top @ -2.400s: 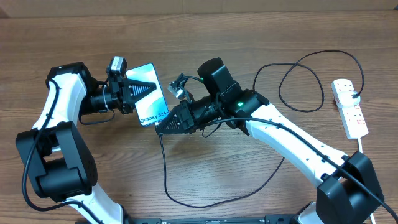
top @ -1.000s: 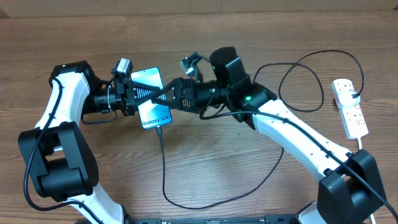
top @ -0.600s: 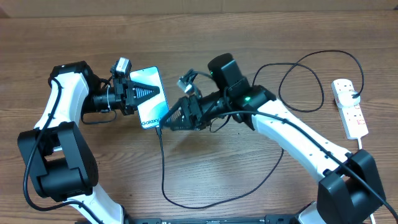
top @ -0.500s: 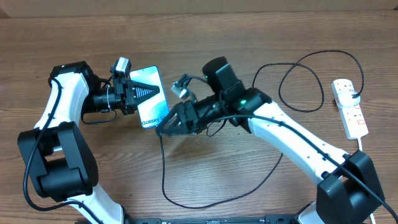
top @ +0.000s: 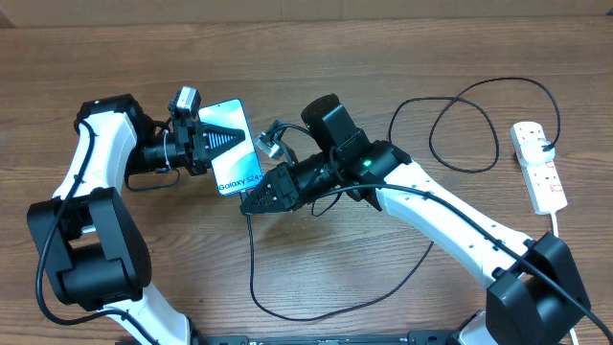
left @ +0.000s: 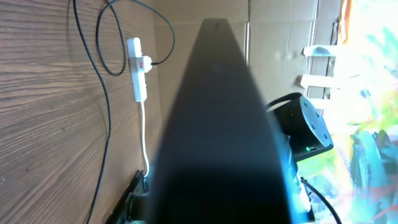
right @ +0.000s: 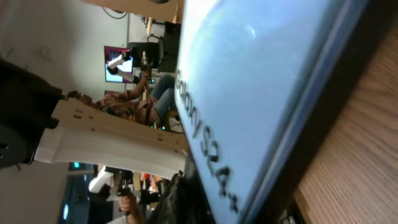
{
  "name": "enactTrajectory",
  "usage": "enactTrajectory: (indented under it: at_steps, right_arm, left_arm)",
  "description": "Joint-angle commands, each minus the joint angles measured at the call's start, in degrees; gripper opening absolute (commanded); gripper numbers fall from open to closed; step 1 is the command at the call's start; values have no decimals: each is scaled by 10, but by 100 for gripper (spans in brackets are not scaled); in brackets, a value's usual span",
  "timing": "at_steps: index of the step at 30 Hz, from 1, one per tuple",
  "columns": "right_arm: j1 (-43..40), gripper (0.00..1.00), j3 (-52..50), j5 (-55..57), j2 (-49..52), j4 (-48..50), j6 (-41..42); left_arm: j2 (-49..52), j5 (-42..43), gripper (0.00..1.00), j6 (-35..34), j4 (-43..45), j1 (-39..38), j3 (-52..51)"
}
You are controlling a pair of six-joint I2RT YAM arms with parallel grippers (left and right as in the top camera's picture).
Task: Plug charger to phone and switch on socket
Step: 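Push the plug with the right gripper into the phone's port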
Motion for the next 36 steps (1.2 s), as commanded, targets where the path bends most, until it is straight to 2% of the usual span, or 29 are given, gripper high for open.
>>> enactTrajectory:
  at_steps: [1, 16, 19, 24, 36]
  right_arm:
    - [-2, 4, 11, 19, 0, 4, 9]
    - [-6, 4, 11, 32, 0, 15, 31]
    - [-16, 4, 11, 38, 1, 27, 46]
    - [-30, 4, 11, 39, 1, 54, 67]
    - [-34, 4, 11, 54, 14, 81, 83]
  left_arm:
    - [-12, 24, 4, 13, -2, 2, 1]
    - [-12, -37, 4, 14, -4, 2, 1]
    - [-12, -38, 4, 15, -10, 2, 1]
    - [-12, -38, 4, 61, -43, -2, 1]
    - [-12, -40, 4, 66, -43, -24, 1]
